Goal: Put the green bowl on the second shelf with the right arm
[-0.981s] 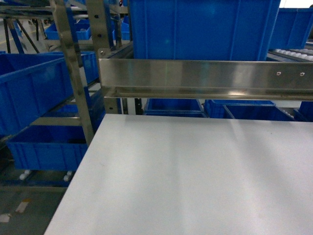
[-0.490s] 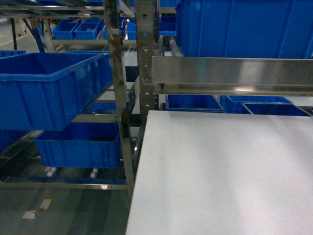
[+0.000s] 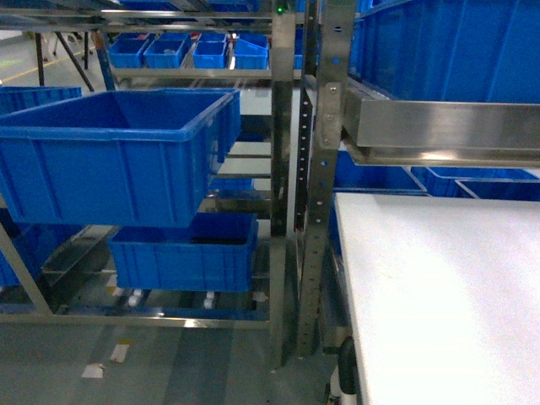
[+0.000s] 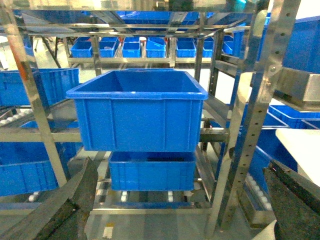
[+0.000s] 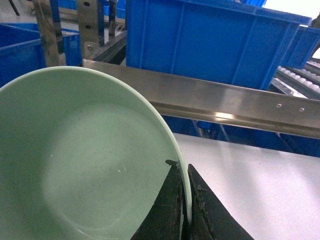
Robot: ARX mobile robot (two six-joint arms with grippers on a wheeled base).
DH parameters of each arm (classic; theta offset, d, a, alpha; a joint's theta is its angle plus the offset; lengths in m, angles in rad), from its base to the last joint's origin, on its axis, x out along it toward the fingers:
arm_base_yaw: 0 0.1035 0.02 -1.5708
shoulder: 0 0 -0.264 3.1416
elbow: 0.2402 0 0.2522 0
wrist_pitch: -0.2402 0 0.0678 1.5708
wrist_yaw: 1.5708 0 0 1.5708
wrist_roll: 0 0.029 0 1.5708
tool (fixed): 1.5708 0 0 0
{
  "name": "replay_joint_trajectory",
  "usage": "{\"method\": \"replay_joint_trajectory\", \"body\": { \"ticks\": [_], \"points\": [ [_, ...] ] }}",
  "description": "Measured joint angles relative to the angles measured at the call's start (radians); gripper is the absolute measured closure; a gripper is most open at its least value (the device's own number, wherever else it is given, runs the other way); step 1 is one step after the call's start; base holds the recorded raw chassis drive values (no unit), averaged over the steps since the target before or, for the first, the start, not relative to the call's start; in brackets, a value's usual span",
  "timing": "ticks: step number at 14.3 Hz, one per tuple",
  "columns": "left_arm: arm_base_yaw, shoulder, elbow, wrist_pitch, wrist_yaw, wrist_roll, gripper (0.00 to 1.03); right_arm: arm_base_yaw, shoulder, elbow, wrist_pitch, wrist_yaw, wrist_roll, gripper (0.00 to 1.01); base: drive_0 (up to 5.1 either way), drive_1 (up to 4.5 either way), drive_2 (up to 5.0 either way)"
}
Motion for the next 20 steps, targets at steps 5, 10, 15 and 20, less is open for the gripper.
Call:
{"method": "replay_joint_trajectory", "body": {
  "ticks": [5, 10, 15, 20],
  "points": [
    [0.000, 0.000, 0.000, 0.000, 0.000, 0.000, 0.05, 0.000, 0.000, 0.000, 0.000, 0.000, 0.000, 0.99, -5.1, 2.39, 2.4],
    [0.000, 0.000, 0.000, -0.001, -0.001, 0.000, 0.05, 0.000, 0.001, 0.000, 0.000, 0.000, 0.000, 0.99, -5.0, 2.41, 2.4],
    [0.000, 0.000, 0.000, 0.000, 0.000, 0.000, 0.05, 0.000, 0.000, 0.000, -0.001, 0.000, 0.000, 0.99, -5.0, 2.50, 2.5],
    [0.000, 0.000, 0.000, 0.001, 0.000, 0.000, 0.05, 0.000, 0.000, 0.000, -0.001, 0.000, 0.000, 0.99, -4.9, 2.51, 2.5]
  ]
}}
